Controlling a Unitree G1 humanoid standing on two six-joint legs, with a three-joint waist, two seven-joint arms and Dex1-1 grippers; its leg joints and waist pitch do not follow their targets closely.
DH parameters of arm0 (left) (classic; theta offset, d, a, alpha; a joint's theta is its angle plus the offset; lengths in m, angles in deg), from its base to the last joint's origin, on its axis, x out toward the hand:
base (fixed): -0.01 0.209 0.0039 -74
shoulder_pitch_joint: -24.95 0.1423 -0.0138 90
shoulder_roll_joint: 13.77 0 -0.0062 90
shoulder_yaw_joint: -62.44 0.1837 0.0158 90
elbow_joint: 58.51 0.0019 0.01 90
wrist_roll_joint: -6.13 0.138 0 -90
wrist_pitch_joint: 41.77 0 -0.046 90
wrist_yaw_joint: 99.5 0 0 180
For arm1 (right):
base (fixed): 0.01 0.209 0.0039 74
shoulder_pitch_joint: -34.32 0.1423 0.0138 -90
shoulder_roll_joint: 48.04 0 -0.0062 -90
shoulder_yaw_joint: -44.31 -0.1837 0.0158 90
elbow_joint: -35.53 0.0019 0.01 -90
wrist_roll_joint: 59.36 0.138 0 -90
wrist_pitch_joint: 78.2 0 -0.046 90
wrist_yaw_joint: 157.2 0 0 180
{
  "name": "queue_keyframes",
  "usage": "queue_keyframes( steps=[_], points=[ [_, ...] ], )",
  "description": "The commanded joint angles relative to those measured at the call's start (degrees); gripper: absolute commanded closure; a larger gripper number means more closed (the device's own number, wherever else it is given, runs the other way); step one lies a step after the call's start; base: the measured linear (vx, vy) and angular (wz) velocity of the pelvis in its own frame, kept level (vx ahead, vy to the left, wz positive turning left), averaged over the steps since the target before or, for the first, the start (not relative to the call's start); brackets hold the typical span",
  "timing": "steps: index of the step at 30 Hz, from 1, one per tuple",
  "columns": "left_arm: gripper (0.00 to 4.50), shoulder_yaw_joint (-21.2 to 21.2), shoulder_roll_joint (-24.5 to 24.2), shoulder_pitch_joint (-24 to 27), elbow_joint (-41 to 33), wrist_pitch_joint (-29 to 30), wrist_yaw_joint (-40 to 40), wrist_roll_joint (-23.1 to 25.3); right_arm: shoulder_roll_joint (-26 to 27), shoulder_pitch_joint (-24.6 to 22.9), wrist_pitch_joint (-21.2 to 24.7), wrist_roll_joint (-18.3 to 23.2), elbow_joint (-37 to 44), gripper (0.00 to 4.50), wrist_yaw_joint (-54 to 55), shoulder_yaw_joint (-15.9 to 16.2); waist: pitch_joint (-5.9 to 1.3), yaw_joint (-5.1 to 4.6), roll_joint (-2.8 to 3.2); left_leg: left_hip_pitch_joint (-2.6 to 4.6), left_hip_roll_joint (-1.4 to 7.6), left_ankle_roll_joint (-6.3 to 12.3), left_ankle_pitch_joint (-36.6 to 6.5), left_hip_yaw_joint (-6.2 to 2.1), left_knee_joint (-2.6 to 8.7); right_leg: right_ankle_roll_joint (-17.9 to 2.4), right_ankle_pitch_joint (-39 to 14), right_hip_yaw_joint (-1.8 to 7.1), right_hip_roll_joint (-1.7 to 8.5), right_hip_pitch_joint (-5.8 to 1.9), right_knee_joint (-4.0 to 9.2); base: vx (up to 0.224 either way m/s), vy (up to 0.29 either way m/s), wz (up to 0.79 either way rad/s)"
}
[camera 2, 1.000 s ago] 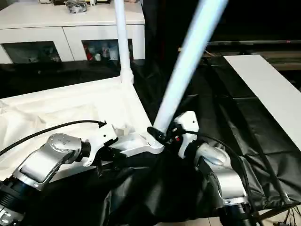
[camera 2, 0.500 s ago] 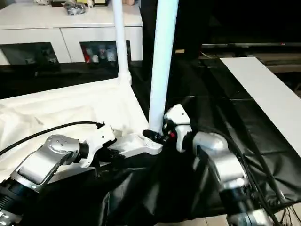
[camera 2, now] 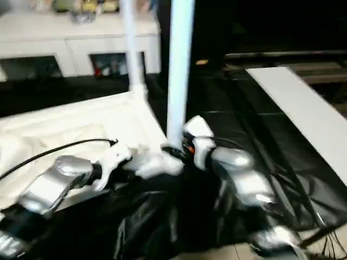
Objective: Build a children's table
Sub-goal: Rotate leg to tighten
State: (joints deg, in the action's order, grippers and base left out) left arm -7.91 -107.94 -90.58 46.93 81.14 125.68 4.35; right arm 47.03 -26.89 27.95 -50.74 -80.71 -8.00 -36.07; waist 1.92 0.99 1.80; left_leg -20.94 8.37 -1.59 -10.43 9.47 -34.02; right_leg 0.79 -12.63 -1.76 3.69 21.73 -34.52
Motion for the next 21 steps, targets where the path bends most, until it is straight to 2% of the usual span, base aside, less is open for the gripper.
queue_keyframes(
  steps=[1,2,3,4,5,6,7,8,9,10,11,12,13,14,15,16,17,18,19,20,21],
  points=[
    [4.50,-4.7,3.5,-1.3,0.4,1.2,-7.7,-1.0,0.7,-2.5,4.2,-3.4,-12.6,2.64,9.1,-1.6,-0.89,-1.04,-0.13,2.09,3.52,-4.74,-37.3,-3.46,5.10,-3.7,-41.9,0.49,4.55,0.76,7.48,-0.066,0.041,-0.13],
    [4.50,-4.7,3.5,-1.3,0.4,1.2,-7.7,-1.0,0.7,-2.5,4.2,-3.4,-12.6,2.64,9.1,-1.6,-0.62,-1.88,0.15,2.48,3.65,-4.94,-42.3,-3.97,5.65,-3.0,-40.5,-1.49,4.09,0.32,7.98,0.000,0.000,0.00],
    [4.50,-5.2,6.6,-2.4,0.6,2.8,-10.9,-0.9,2.7,-0.6,3.7,-2.7,-16.0,2.64,13.2,-3.3,-0.52,-2.01,0.41,2.57,4.02,-5.36,-45.6,-4.11,6.41,-2.9,-38.5,-2.30,3.65,-0.09,7.70,-0.061,0.060,-0.09],
    [4.50,-5.2,6.6,-2.4,0.6,2.8,-10.9,-0.9,2.7,-0.6,3.7,-2.7,-16.0,2.64,13.2,-3.3,-0.21,-2.42,1.05,1.96,4.46,-5.97,-49.1,-4.31,7.79,-3.3,-34.7,-3.23,3.11,-0.95,6.60,-0.098,0.055,-0.08],
    [4.50,-5.3,8.1,-3.1,0.9,3.3,-12.3,-0.8,3.7,0.6,3.5,-2.4,-18.0,2.64,15.5,-4.3,-0.70,1.45,2.05,-4.82,5.96,-6.48,-56.6,-1.51,14.93,-4.7,-12.2,-3.62,1.09,-7.18,-6.55,-0.137,0.034,0.10],
    [4.50,-5.5,11.6,-4.7,2.1,4.0,-15.2,-0.5,5.9,3.2,2.2,-2.3,-22.8,2.64,20.7,-5.8,-1.44,3.69,1.04,-2.67,4.39,-5.67,-47.3,2.91,15.18,-4.8,-15.9,-1.36,0.58,-4.81,-7.42,-0.108,-0.001,0.15],
    [4.50,-5.6,13.3,-5.4,2.6,4.4,-16.5,-0.4,7.0,4.5,1.5,-2.3,-24.9,2.64,22.8,-6.3,-1.97,1.48,-2.43,1.99,3.34,-5.67,-38.9,2.45,9.23,-3.2,-31.5,1.04,2.82,-0.61,-1.36,0.015,-0.103,0.23],
    [4.50,-5.5,15.0,-6.2,3.3,4.4,-18.0,-0.1,8.1,5.6,0.8,-2.0,-26.8,2.64,25.0,-6.9,-0.92,1.14,-3.77,6.17,-0.64,-1.57,-13.8,-1.82,-6.52,-3.5,-59.2,4.21,9.44,6.23,10.92,0.099,-0.063,-0.23],
    [4.50,-5.1,17.7,-7.2,4.5,4.1,-20.3,0.4,10.1,7.1,0.3,-1.2,-29.2,2.64,28.5,-8.0,-0.87,1.52,-2.44,-2.33,0.06,-1.08,-4.7,-5.31,-5.02,-5.0,-51.9,5.26,11.85,-3.15,7.69,0.099,-0.063,-0.23],
    [4.50,-5.1,17.7,-7.2,4.5,4.1,-20.3,0.4,10.1,7.1,0.3,-1.2,-29.2,2.64,28.5,-8.0,-1.00,1.88,-2.29,-2.01,1.92,-2.69,-6.0,-5.40,-1.23,-5.5,-44.8,3.18,10.31,-3.46,6.32,0.063,0.065,-0.34],
    [4.50,-4.9,19.5,-7.7,5.5,3.7,-21.9,0.8,11.5,8.7,-0.9,-1.4,-31.7,2.64,30.8,-8.3,-2.38,2.19,-0.83,1.85,3.75,-4.57,-8.8,-4.67,2.47,-7.6,-21.7,1.39,4.09,-0.09,2.94,0.000,0.000,0.00],
    [4.50,-4.8,20.0,-7.8,5.8,3.5,-22.4,1.0,11.8,9.2,-1.4,-1.8,-32.4,2.64,31.2,-8.1,-2.36,1.22,-0.66,2.96,4.02,-4.12,-14.7,-3.74,3.54,-11.2,-7.7,1.17,3.01,-0.16,2.11,0.000,0.000,0.00],
    [4.50,-4.8,20.0,-7.8,5.8,3.5,-22.4,1.0,11.8,9.2,-1.4,-1.8,-32.4,2.64,31.2,-8.1,-2.17,0.84,-0.57,2.43,3.76,-3.47,-18.3,-3.12,3.99,-12.3,-7.5,1.26,2.94,-0.45,2.39,-0.079,-0.022,0.35],
    [4.50,-5.3,20.9,-8.1,6.0,3.6,-23.5,1.1,12.7,10.3,-2.1,-2.0,-34.0,2.64,32.2,-8.4,-1.65,0.22,-0.75,2.13,3.55,-3.10,-26.7,-2.63,4.63,-12.3,-15.8,1.31,3.43,-0.34,3.72,0.000,0.000,0.00],
    [4.50,-5.5,20.9,-8.3,6.0,3.6,-23.7,1.1,12.9,10.6,-2.3,-2.4,-34.3,2.64,33.0,-8.3,-1.55,-0.14,-1.36,2.00,3.39,-3.14,-29.1,-2.69,4.65,-11.2,-20.5,1.23,3.69,-0.36,4.32,-0.065,-0.013,0.09],
    [4.50,-5.5,20.9,-8.3,6.0,3.6,-23.7,1.1,12.9,10.6,-2.3,-2.4,-34.3,2.64,33.0,-8.3,-1.42,-0.22,-1.09,1.87,3.43,-3.56,-31.3,-2.99,4.75,-10.0,-24.7,1.07,4.01,-0.29,4.60,0.000,0.000,0.00],
    [4.50,-5.9,20.5,-8.6,6.1,3.5,-23.9,1.0,13.1,11.2,-2.9,-2.9,-35.1,2.64,33.6,-8.2,-1.81,-0.40,-1.31,1.36,3.34,-3.75,-31.7,-3.35,5.10,-6.4,-29.3,1.02,4.55,-0.61,5.35,0.000,0.000,0.00],
    [4.50,-6.1,20.3,-8.6,6.3,3.5,-23.9,1.1,13.1,11.6,-3.4,-3.2,-36.0,2.64,33.9,-8.4,-1.94,-0.35,-1.31,1.22,3.39,-3.69,-30.6,-3.33,5.16,-6.2,-28.6,1.11,4.72,-0.57,5.45,0.000,0.000,0.00],
    [4.50,-6.2,20.1,-8.7,6.5,3.4,-23.9,1.2,13.1,12.1,-4.1,-3.5,-37.0,2.64,34.2,-8.6,-2.17,-0.34,-1.31,1.09,3.44,-3.14,-27.8,-3.07,5.30,-6.4,-25.1,1.17,4.72,-0.78,5.56,0.000,0.000,0.00],
    [4.50,-6.5,20.1,-8.8,6.7,3.4,-24.1,1.4,13.2,12.5,-4.7,-3.8,-37.9,2.64,34.3,-8.8,-2.09,-0.40,-1.42,0.97,3.46,-2.89,-26.8,-2.91,5.38,-6.8,-23.9,1.23,4.69,-0.70,5.54,0.000,0.000,0.00],
    [4.50,-6.5,19.9,-8.8,6.9,3.4,-24.1,1.5,13.3,12.9,-5.3,-3.6,-38.6,2.64,34.0,-9.3,-1.93,-0.38,-1.59,0.82,3.47,-2.08,-24.8,-2.47,5.34,-8.1,-21.9,1.43,4.73,-0.54,5.62,0.000,0.000,0.00]
  ],
)
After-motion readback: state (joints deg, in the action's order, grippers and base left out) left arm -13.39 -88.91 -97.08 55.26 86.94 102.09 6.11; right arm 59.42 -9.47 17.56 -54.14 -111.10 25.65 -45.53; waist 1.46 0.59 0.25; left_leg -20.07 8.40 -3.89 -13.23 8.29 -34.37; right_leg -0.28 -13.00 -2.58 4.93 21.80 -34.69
